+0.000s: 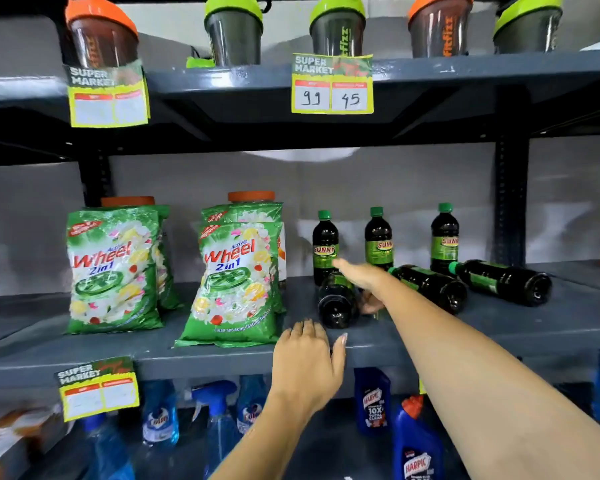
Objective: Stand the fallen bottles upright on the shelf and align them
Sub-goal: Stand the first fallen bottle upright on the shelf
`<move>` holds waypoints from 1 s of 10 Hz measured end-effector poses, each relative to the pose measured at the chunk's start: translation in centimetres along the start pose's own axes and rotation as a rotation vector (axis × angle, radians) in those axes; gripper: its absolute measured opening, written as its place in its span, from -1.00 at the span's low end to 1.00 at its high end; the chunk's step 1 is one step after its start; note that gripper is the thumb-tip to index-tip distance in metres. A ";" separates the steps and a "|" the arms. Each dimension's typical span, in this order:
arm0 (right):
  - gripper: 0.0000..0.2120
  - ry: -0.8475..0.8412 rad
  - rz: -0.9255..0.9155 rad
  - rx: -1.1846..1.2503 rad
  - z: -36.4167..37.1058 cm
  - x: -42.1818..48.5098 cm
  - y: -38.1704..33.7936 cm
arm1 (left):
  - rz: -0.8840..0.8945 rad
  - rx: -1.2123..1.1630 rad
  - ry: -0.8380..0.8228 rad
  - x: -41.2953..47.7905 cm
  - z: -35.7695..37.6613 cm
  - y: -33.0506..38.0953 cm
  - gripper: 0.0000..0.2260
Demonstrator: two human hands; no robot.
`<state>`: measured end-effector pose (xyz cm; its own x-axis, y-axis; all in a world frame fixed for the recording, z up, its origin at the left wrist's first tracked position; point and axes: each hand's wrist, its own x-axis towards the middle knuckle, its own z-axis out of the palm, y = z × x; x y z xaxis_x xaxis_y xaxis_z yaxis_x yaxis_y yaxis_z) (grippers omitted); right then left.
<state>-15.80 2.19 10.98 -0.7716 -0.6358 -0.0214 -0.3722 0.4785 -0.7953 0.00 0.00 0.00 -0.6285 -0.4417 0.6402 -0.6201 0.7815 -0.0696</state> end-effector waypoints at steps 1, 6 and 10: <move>-0.31 -0.076 0.066 0.092 1.1 -0.4 -0.1 | 0.012 -0.027 -0.006 -0.2 -0.1 0.1 -0.41; -0.33 0.319 -0.445 0.168 0.7 -0.8 1.9 | -0.026 -0.049 0.059 -0.4 0.0 0.4 -0.39; -0.36 -0.023 -0.346 0.321 0.1 -0.6 2.4 | -0.052 -0.086 0.042 -0.5 -0.3 0.5 -0.39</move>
<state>-16.24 3.69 9.00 -0.6173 -0.7400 0.2670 -0.4241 0.0271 -0.9052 0.09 0.73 -0.14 -0.5747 -0.4653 0.6732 -0.6076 0.7936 0.0298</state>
